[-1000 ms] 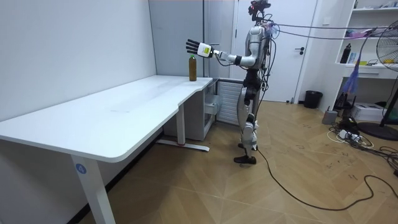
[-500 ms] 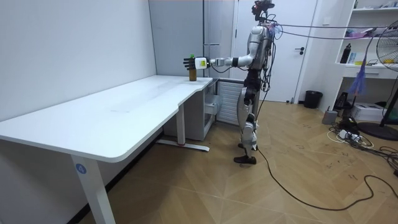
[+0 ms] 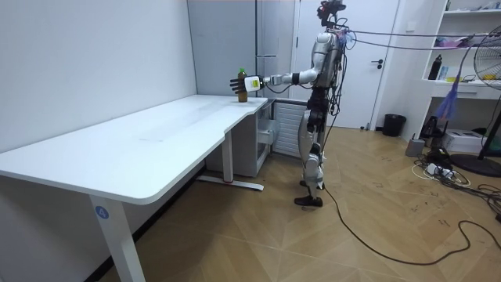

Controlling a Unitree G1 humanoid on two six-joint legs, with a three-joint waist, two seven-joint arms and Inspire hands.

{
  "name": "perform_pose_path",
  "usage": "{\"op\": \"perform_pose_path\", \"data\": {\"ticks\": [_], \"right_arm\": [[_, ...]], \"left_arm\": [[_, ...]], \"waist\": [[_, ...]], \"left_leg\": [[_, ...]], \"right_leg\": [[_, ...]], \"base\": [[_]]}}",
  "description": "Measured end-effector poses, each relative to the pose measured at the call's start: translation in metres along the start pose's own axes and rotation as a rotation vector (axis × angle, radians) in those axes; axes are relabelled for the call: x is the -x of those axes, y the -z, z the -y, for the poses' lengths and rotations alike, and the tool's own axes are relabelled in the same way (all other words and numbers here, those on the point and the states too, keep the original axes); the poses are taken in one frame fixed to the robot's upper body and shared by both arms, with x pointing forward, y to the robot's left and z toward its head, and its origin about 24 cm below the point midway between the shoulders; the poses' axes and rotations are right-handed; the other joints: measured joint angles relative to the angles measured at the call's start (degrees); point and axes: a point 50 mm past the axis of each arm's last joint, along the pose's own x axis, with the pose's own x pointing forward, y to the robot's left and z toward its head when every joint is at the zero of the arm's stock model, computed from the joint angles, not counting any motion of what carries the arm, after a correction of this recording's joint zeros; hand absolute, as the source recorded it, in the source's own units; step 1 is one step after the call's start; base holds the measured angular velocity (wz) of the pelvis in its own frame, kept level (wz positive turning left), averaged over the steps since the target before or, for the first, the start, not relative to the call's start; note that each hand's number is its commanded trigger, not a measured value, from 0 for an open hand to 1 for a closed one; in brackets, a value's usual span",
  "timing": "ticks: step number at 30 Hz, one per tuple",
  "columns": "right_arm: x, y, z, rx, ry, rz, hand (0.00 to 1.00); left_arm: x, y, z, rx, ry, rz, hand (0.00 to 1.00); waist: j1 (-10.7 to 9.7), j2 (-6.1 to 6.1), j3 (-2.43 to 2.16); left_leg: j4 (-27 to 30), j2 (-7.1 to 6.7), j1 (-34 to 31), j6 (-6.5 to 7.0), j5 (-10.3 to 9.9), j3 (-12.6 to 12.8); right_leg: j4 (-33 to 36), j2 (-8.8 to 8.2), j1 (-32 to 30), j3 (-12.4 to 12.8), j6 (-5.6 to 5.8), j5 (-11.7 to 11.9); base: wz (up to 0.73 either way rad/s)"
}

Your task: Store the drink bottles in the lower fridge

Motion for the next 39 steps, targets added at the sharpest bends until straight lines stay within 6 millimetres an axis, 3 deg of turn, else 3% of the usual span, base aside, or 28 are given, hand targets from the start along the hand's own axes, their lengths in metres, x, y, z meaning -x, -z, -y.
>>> {"op": "perform_pose_path", "data": {"ticks": [9, 15, 20, 26, 32, 39], "right_arm": [[0.000, -0.003, 0.000, 0.042, -0.001, 0.003, 0.00], [0.000, -0.004, 0.000, 0.064, -0.002, 0.006, 0.00], [0.000, -0.010, 0.000, 0.112, -0.001, 0.017, 0.00], [0.000, -0.015, -0.001, 0.130, 0.004, 0.027, 0.00], [0.001, -0.017, 0.003, 0.128, 0.019, 0.027, 0.00], [0.000, -0.011, 0.003, 0.127, 0.023, -0.017, 0.00]], "left_arm": [[-0.001, 0.000, -0.003, -0.011, -0.023, 0.000, 0.00], [-0.004, -0.001, -0.006, -0.021, -0.033, -0.009, 0.00], [-0.019, 0.003, -0.002, 0.015, -0.047, -0.065, 0.00], [-0.031, -0.004, 0.006, 0.021, -0.034, -0.068, 0.00], [-0.035, -0.007, 0.008, 0.018, -0.032, -0.074, 0.00], [-0.036, -0.002, 0.007, 0.008, -0.035, -0.123, 0.00]], "waist": [[0.04, -0.19, -0.10], [-0.15, -0.65, -0.41], [-0.36, -0.20, -0.60], [-0.34, 0.23, -0.50], [-0.42, 1.30, -0.64], [-0.86, 1.34, -0.51]], "left_leg": [[-0.18, 0.03, -0.14, 0.00, 0.00, 0.78], [-0.17, 0.03, -0.13, 0.00, 0.00, 1.02], [-0.16, 0.06, -0.14, 0.00, 0.00, 0.86], [-0.18, 0.06, -0.54, 0.00, 0.00, 0.96], [-0.16, 0.09, -1.11, 0.00, 0.00, 0.87], [-0.14, 0.02, -1.12, 0.02, -0.03, 0.89]], "right_leg": [[0.78, 0.07, -1.08, 1.05, -0.09, -0.20], [0.98, 0.07, -1.22, 1.21, -0.10, -0.26], [0.97, 0.10, -1.16, 1.29, -0.11, -0.26], [1.00, 0.13, -1.64, 1.33, -0.11, -0.25], [1.23, 0.12, -2.38, 1.25, -0.12, -0.25], [1.79, 0.03, -2.71, 1.26, -0.12, -0.37]], "base": [[-0.06], [-0.02], [0.00], [0.00], [-0.01], [-0.02]]}}
